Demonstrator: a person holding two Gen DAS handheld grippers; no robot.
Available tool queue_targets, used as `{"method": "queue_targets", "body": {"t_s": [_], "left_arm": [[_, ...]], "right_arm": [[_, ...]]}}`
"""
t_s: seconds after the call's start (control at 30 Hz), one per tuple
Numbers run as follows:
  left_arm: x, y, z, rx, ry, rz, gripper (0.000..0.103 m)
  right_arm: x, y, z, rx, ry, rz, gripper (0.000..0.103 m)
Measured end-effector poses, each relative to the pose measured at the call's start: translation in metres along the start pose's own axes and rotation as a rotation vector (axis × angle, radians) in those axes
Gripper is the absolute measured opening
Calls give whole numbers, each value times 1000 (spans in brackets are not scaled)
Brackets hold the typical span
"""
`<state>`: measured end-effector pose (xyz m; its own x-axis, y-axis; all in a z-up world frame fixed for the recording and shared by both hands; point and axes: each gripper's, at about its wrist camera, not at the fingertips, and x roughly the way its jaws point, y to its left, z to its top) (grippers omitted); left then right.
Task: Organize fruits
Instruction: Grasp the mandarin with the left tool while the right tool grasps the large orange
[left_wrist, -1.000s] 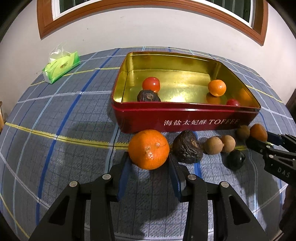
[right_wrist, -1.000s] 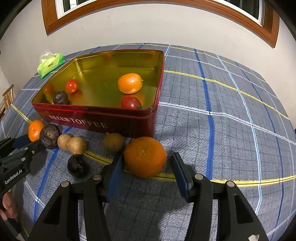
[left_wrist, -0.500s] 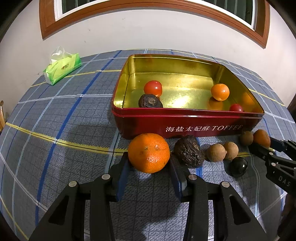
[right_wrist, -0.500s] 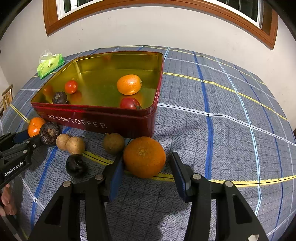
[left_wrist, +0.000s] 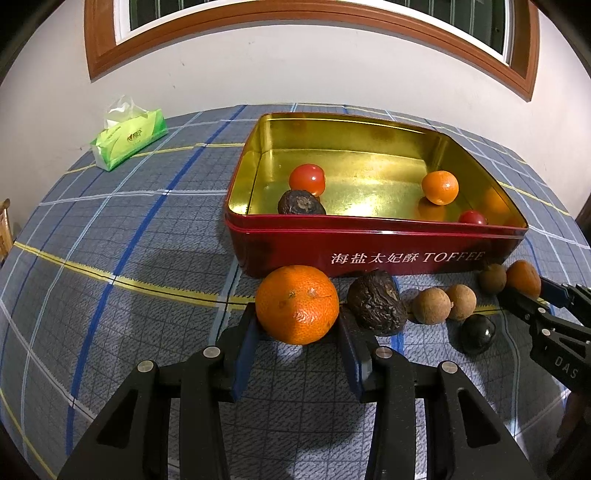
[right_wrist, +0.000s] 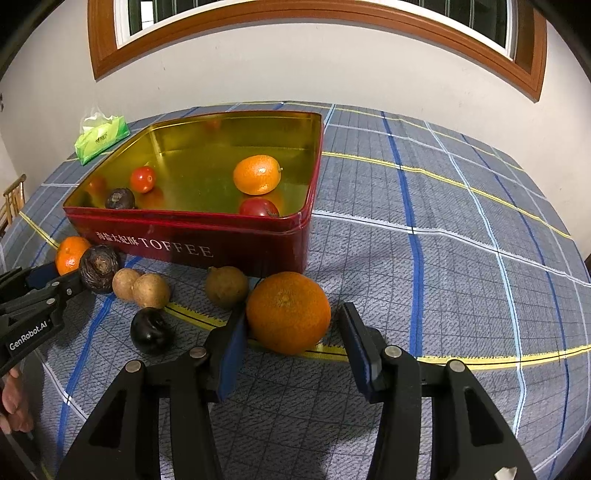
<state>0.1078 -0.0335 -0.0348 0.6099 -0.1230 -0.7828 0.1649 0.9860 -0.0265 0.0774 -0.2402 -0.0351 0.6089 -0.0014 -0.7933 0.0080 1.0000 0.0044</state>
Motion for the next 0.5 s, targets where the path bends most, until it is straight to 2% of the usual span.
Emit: {"method": "queue_targets", "body": {"t_s": [0.1,0.2,0.5], "left_arm": [[0,0,0,1,-3,1,42],[-1,0,0,5,-6,5,42],[-2,0,0,9,-8,10,42]], "right_arm": [[0,0,0,-1,0,-1,46],[-1,0,-1,-4,-2,4,40],[-1,1,-1,-5,-5,2,39]]}}
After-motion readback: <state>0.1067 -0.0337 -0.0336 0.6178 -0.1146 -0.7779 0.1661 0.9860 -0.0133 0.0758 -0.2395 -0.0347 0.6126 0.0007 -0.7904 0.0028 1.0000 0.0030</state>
